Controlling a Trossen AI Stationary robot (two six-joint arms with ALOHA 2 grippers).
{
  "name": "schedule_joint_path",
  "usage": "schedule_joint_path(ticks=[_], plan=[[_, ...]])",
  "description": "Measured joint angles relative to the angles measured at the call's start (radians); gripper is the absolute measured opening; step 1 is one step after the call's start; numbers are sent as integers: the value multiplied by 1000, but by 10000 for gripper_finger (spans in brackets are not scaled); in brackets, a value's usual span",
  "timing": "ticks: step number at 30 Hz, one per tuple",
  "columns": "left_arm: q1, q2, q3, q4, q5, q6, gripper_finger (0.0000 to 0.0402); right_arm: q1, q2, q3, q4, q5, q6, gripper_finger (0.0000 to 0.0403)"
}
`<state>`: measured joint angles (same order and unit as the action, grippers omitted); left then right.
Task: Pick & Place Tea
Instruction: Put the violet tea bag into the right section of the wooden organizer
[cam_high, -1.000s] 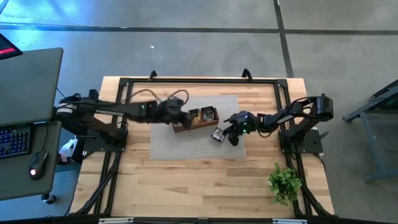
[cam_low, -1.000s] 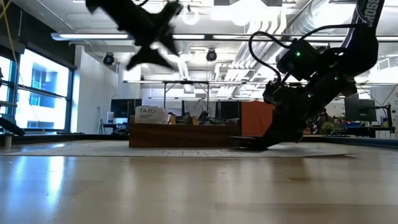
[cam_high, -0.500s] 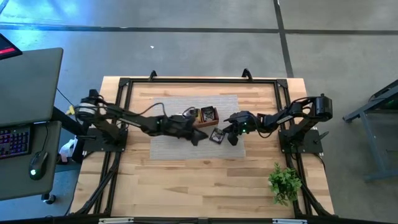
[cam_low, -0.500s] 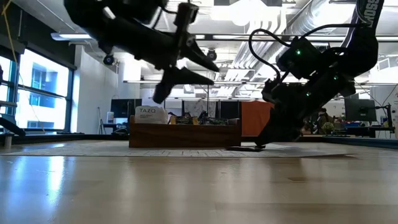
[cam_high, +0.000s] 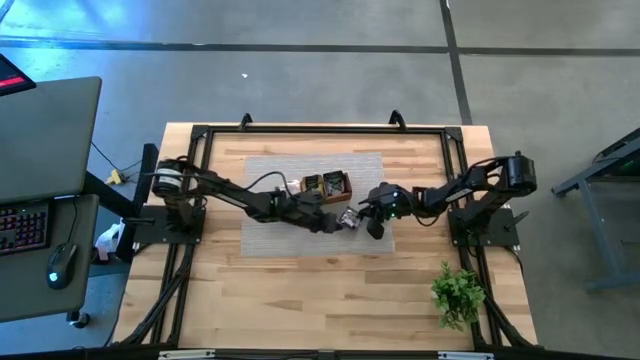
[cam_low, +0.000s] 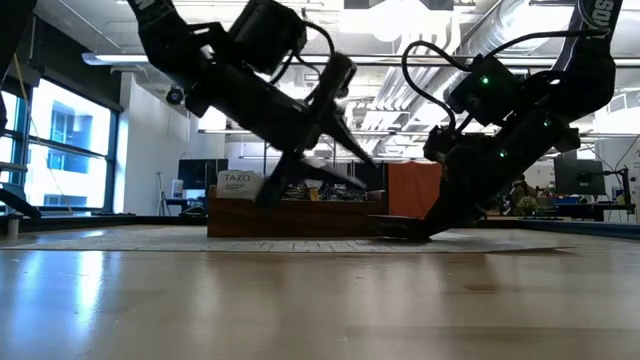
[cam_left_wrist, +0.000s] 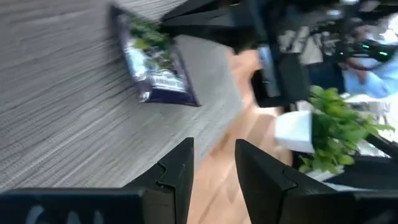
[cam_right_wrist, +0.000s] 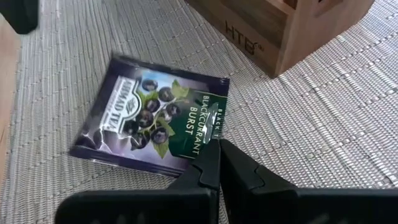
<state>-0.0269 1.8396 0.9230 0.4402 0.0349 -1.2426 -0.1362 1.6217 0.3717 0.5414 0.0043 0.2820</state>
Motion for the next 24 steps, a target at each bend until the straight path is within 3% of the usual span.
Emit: schedule_joint_path(ticks=[8,16,24], plan=[[0,29,19,-73,-37,-148,117,6,-1,1,-17,12,-2,0],[6,29,18,-101,-119,-184,117,6,-1,0,-9,6,-3,0],[8,80,33,-115,-123,-234,117,6,0,-1,2,4,-3,0]])
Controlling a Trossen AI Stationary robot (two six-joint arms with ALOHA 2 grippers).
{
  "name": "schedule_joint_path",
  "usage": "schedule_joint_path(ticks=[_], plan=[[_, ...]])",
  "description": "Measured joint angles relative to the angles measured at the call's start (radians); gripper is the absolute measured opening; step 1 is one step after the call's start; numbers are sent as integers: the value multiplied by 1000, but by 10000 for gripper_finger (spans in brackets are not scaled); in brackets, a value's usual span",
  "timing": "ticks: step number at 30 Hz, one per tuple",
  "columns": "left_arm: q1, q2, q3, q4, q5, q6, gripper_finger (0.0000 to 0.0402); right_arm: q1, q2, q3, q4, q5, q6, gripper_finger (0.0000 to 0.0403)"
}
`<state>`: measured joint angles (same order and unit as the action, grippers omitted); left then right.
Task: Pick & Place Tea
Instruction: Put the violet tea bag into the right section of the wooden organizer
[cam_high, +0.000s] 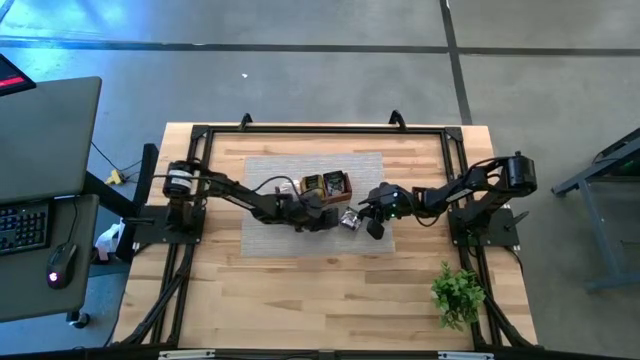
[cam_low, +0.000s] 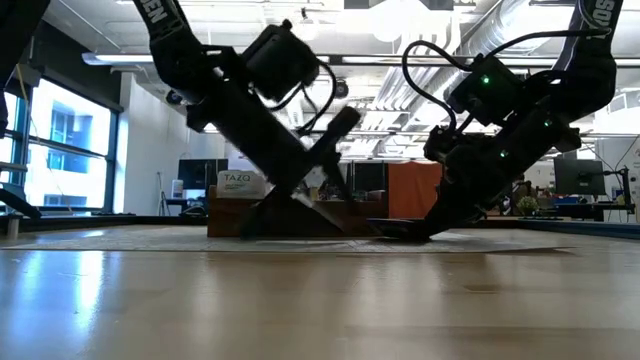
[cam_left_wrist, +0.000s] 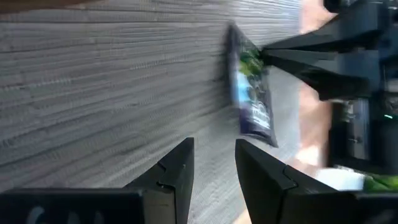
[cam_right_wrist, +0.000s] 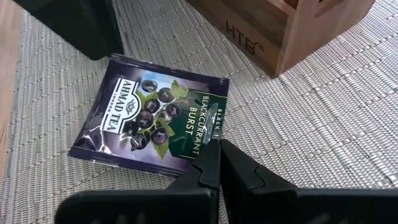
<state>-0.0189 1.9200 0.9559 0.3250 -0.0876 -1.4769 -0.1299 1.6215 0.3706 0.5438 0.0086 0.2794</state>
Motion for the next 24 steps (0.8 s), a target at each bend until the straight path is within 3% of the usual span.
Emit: schedule_joint_path(ticks=[13,20,24], plan=[[48,113,175,3,39,128,111,2,1,0,6,-13,1,0],[52,112,197,-118,36,199,18,3,1,0,11,35,-18,0],[51,112,198,-118,29,243,15,1,2,-1,56,54,-26,1]])
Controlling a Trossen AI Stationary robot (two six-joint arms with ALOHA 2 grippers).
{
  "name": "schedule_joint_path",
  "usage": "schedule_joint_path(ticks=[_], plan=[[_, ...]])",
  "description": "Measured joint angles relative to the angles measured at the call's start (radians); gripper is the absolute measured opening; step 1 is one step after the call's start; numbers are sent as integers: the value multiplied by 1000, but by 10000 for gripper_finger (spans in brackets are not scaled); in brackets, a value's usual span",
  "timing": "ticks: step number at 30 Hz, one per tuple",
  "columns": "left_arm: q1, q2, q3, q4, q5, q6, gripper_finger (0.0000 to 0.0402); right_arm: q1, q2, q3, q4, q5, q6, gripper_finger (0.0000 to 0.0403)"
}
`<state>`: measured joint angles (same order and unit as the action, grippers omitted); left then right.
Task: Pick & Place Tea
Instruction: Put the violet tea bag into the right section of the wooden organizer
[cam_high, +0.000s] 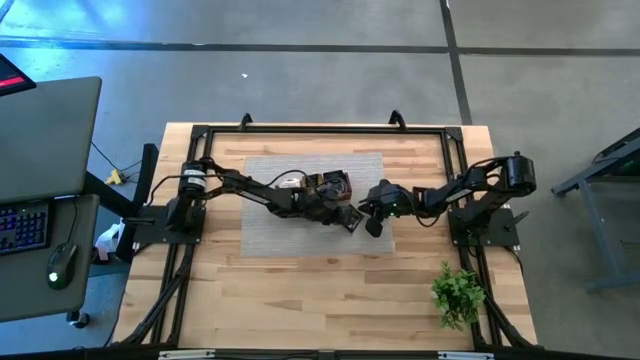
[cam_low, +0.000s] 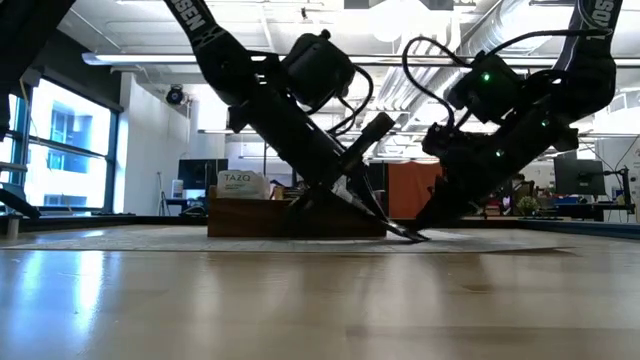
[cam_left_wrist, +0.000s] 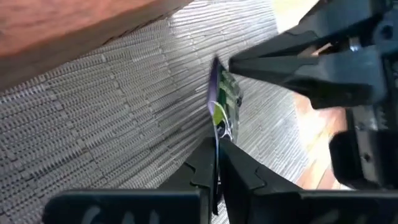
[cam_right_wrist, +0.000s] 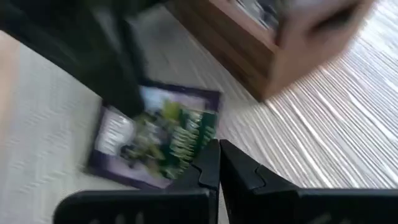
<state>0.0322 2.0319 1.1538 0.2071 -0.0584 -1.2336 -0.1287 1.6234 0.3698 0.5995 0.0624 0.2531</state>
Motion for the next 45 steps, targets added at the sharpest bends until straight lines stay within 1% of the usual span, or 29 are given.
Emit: schedule_joint_path(ticks=[2,4,6,8,11,15,18,20,23,27,30,32,34,38,42,45], plan=[[0,0,0,1,1,9,18,1,0,0,34,-11,-2,5],[0,0,0,-1,1,39,12,1,-9,0,50,-13,-9,13],[0,0,0,10,0,75,4,1,-33,0,58,-17,-10,24],[0,-1,0,22,-3,101,4,1,-73,0,56,-30,-9,37],[-2,-39,-2,26,-4,144,2,1,-169,0,39,-63,-9,60],[-14,-90,0,25,-21,202,2,-2,-353,0,-35,-91,0,89],[-22,-146,0,29,-42,271,1,-2,-484,1,-101,-108,-32,112],[-22,-188,1,11,-64,321,1,-2,-548,2,-150,-109,-50,127],[-20,-230,1,-11,-123,390,1,-2,-598,1,-203,-89,-26,148],[-33,-265,-5,-66,-200,466,1,-2,-588,1,-219,-64,6,172],[-52,-276,1,-48,-214,513,1,-9,-562,1,-196,-27,0,184],[-62,-289,-3,-71,-213,537,1,-24,-550,1,-173,-36,-20,189],[-74,-295,-1,-58,-216,556,1,-46,-539,2,-141,-97,-24,192],[-75,-295,-1,-66,-221,585,1,-83,-497,2,-60,-289,35,193],[-72,-295,-1,-13,-201,627,1,-88,-432,1,7,-354,57,193],[-72,-295,-1,-24,-199,631,1,-88,-398,1,41,-363,58,192]])
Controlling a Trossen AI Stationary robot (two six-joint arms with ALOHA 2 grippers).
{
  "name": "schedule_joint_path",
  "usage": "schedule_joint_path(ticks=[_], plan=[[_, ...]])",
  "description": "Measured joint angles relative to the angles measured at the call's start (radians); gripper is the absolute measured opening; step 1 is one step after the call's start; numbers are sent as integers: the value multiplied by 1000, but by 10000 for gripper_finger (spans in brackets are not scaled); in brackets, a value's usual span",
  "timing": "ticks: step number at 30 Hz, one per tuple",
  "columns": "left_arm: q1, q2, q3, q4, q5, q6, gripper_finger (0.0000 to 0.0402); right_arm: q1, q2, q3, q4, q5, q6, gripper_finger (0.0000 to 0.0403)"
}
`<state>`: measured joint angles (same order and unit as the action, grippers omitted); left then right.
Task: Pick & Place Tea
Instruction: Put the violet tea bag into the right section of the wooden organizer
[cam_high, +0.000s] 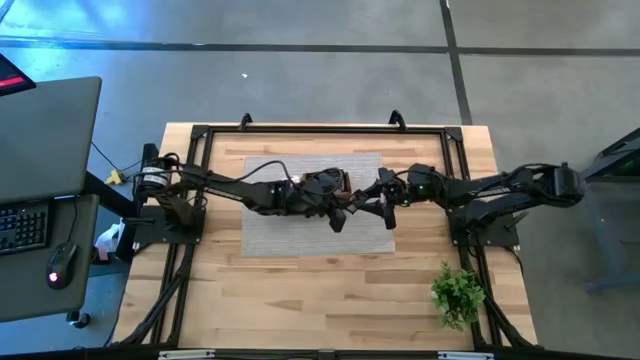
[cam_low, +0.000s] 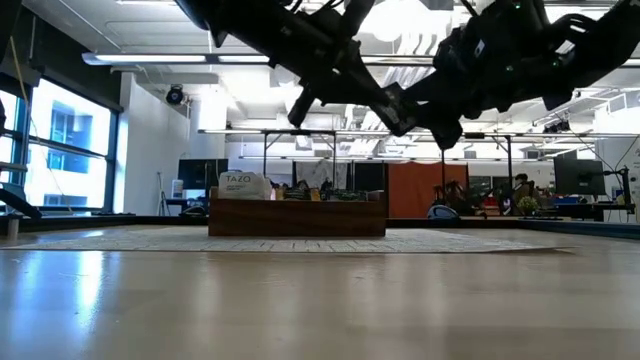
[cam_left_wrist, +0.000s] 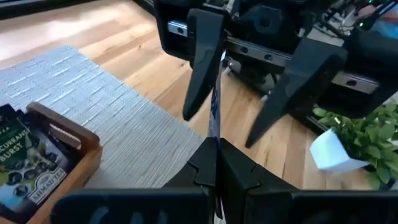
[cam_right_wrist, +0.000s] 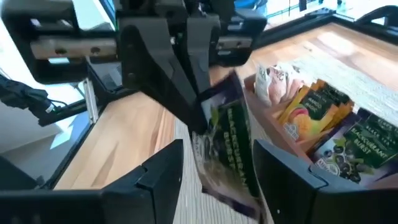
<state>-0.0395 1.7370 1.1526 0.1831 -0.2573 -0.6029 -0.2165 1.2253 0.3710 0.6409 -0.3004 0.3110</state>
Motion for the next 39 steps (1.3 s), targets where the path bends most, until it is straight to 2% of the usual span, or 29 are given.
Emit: schedule_joint_path(ticks=[5,9,14,16,19,23,25,32,35,39], plan=[[-1,0,0,-61,-42,-2,1,0,2,0,62,7,3,163],[0,0,0,-90,-73,-4,0,0,-2,0,98,31,4,107],[0,0,0,-76,-77,-2,0,0,6,0,60,85,3,24],[0,1,0,-81,-76,-2,0,0,6,0,35,72,3,7],[-1,1,0,-82,-77,-2,0,0,6,0,43,76,-7,25],[0,1,0,-82,-72,-2,0,-2,5,0,125,143,-88,72],[0,1,0,-84,-64,-2,0,-7,5,0,130,135,-106,98],[0,1,0,-82,-67,0,0,-7,6,0,22,145,-102,185],[0,1,0,-74,-68,4,0,-8,7,0,-19,155,-102,200],[0,1,0,-69,-68,5,0,-8,7,0,-5,148,-84,196]])
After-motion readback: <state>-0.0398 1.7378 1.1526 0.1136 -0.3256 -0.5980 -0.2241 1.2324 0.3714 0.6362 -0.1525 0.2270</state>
